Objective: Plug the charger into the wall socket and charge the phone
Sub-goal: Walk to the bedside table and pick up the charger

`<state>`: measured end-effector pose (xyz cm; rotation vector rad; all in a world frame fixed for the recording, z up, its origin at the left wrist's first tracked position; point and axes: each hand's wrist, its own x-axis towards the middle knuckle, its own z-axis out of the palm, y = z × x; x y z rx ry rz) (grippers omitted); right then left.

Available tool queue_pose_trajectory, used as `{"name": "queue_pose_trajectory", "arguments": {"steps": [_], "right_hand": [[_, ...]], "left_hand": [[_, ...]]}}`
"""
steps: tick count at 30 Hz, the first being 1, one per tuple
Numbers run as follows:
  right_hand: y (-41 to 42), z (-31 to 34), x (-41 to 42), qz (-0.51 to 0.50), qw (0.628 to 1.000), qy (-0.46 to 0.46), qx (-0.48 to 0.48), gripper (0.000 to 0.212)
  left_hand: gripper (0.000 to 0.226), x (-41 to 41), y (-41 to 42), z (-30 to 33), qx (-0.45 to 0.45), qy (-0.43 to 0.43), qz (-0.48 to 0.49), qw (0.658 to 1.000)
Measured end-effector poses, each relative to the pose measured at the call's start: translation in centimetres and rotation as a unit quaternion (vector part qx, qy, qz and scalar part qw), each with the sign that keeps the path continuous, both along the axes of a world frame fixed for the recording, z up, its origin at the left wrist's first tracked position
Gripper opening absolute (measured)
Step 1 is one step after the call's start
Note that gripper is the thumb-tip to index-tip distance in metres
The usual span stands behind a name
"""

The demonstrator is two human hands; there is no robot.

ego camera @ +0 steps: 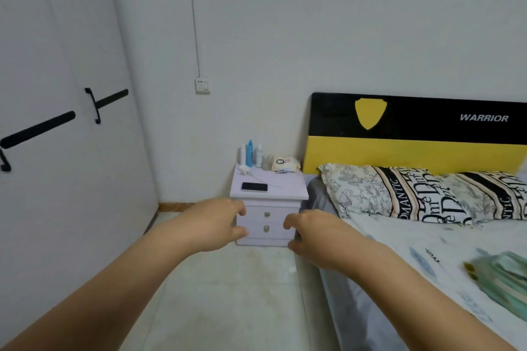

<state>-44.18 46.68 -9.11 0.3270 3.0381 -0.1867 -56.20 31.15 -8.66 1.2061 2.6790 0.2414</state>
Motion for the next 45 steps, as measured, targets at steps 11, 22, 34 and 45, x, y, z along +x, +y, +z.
{"name": "queue_pose_trajectory", "arguments": {"steps": [11, 22, 34, 45], "right_hand": [[6.4, -0.6, -9.2, -0.02, 0.999, -0.047, -0.018, 0.038], [16.6, 1.3, -19.7, 0.005, 0.997, -0.081, 0.003, 0.038], [22.2, 0.7, -32.6, 0.027, 0.997, -0.074, -0.009, 0.035], [24.5, 0.6, -47.6, 0.029, 0.999, -0.02, -0.02, 0.036]], "left_hand": [[0.046, -10.1, 7.1, -1.6, -0.053, -0.027, -0.024, 0.998], [0.04, -18.4, 17.5, 0.0, -0.038, -0.004, 0.011, 0.999], [0.043, -30.2, 23.3, -0.6, -0.037, -0.033, 0.029, 0.998], [0.041, -44.8, 25.9, 0.5, -0.025, -0.031, 0.036, 0.999]]}}
